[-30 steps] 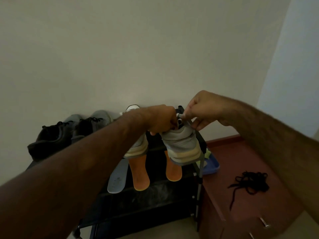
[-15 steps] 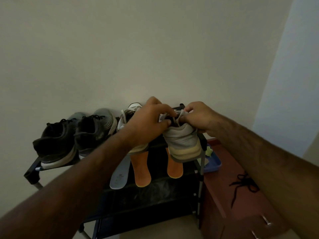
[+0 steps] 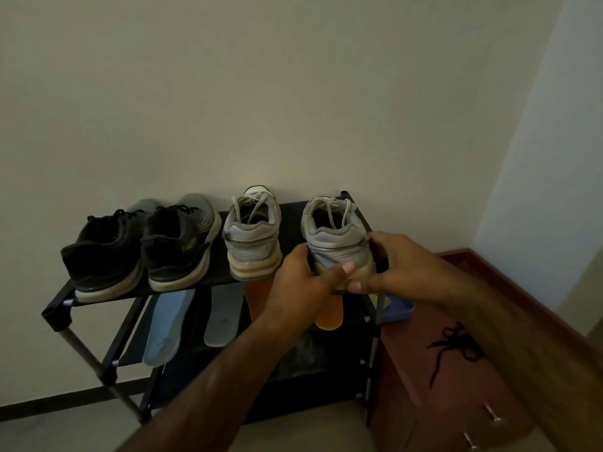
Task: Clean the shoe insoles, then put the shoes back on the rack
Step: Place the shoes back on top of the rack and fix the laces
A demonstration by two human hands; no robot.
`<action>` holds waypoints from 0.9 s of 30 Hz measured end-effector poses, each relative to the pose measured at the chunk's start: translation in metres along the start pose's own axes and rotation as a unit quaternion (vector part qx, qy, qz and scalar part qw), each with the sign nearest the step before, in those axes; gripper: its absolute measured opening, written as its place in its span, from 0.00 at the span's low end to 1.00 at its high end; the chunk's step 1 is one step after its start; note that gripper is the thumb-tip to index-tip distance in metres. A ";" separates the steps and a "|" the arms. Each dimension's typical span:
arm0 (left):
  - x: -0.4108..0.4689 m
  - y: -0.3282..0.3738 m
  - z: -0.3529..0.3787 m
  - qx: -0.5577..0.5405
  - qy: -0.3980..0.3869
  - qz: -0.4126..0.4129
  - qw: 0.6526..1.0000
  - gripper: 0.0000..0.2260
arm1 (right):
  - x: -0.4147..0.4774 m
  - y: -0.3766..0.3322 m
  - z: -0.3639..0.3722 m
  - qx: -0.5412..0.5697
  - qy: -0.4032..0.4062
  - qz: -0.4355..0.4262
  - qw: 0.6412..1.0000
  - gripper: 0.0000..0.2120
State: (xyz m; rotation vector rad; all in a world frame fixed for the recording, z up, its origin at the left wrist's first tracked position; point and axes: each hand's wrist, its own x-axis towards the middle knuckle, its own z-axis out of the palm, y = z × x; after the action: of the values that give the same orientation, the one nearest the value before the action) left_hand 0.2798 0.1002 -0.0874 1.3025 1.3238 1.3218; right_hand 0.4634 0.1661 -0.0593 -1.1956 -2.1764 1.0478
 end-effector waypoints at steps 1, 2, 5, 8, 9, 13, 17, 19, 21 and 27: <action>0.004 -0.002 0.000 0.008 0.010 0.013 1.000 0.26 | 0.004 0.001 0.003 0.006 0.013 -0.003 1.000 0.39; 0.011 -0.004 -0.002 0.020 0.016 0.021 0.999 0.25 | 0.008 0.001 0.004 0.011 0.026 -0.004 1.000 0.39; 0.035 0.000 -0.007 0.041 0.029 0.041 0.998 0.23 | 0.027 -0.002 0.002 0.041 0.060 0.007 0.997 0.39; 0.061 0.001 -0.009 0.050 0.034 0.024 0.998 0.19 | 0.051 0.003 0.002 0.054 0.068 0.020 0.996 0.43; 0.067 -0.002 -0.009 0.060 0.036 0.015 0.997 0.19 | 0.056 0.006 0.003 0.052 0.067 0.024 0.996 0.43; 0.070 -0.016 -0.005 0.076 0.039 -0.012 0.996 0.21 | 0.053 0.015 0.010 0.046 0.071 0.023 0.996 0.45; 0.041 -0.012 0.006 0.103 0.113 0.001 0.988 0.26 | 0.021 0.010 0.016 0.001 0.107 0.023 0.994 0.45; 0.012 -0.010 0.013 0.126 0.174 0.008 0.977 0.25 | 0.001 0.016 0.013 -0.022 0.125 0.038 0.991 0.39; -0.017 -0.013 0.020 0.143 0.182 0.010 0.973 0.18 | -0.019 0.030 0.010 -0.023 0.127 0.061 0.990 0.38; -0.070 -0.055 0.065 0.111 0.005 -0.089 0.990 0.11 | -0.095 0.078 0.006 -0.011 0.164 0.144 0.976 0.31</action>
State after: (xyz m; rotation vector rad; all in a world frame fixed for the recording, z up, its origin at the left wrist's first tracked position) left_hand 0.3460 0.0439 -0.1556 1.2912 1.5919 1.0828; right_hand 0.5499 0.1097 -0.1267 -1.6049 -1.8007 0.8623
